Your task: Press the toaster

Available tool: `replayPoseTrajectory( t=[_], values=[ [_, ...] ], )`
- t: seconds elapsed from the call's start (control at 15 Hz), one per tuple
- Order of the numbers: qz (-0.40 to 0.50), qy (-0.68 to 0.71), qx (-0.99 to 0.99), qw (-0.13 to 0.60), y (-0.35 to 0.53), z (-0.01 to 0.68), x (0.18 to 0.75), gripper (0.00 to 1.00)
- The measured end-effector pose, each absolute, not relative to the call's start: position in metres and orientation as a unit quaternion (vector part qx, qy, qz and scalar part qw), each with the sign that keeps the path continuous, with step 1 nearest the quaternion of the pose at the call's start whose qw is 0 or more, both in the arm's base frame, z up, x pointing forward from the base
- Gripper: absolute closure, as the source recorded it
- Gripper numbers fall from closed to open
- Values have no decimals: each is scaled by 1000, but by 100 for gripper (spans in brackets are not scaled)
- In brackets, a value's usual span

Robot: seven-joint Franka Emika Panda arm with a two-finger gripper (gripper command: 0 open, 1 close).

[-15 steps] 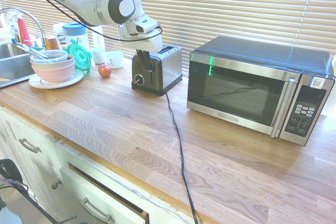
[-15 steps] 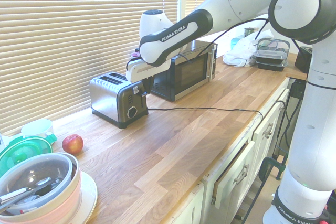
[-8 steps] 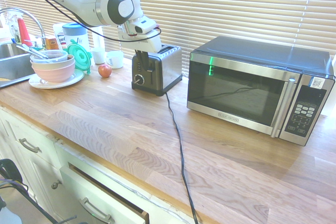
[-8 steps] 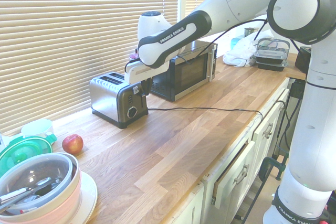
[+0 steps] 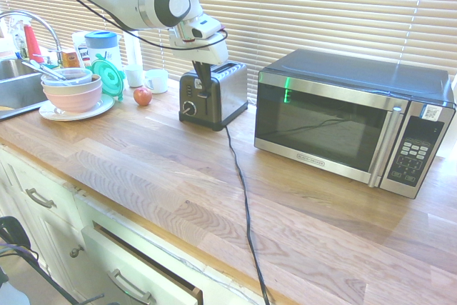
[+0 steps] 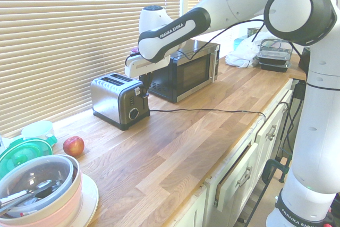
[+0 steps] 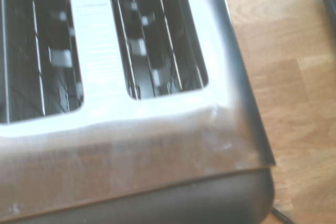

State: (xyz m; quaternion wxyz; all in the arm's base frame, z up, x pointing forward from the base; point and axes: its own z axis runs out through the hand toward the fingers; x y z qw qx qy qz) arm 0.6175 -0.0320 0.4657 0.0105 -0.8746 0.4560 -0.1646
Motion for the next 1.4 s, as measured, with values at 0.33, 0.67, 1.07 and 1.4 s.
replayPoseTrajectory(
  t=[0.33,0.67,1.07,1.4],
  values=[
    [-153,451,-879,4,-25,457,622,100],
    [-135,451,-882,-2,-22,427,629,100],
    [-126,457,-881,3,-26,419,632,100],
    [-122,456,-882,1,-24,410,634,100]
  ],
)
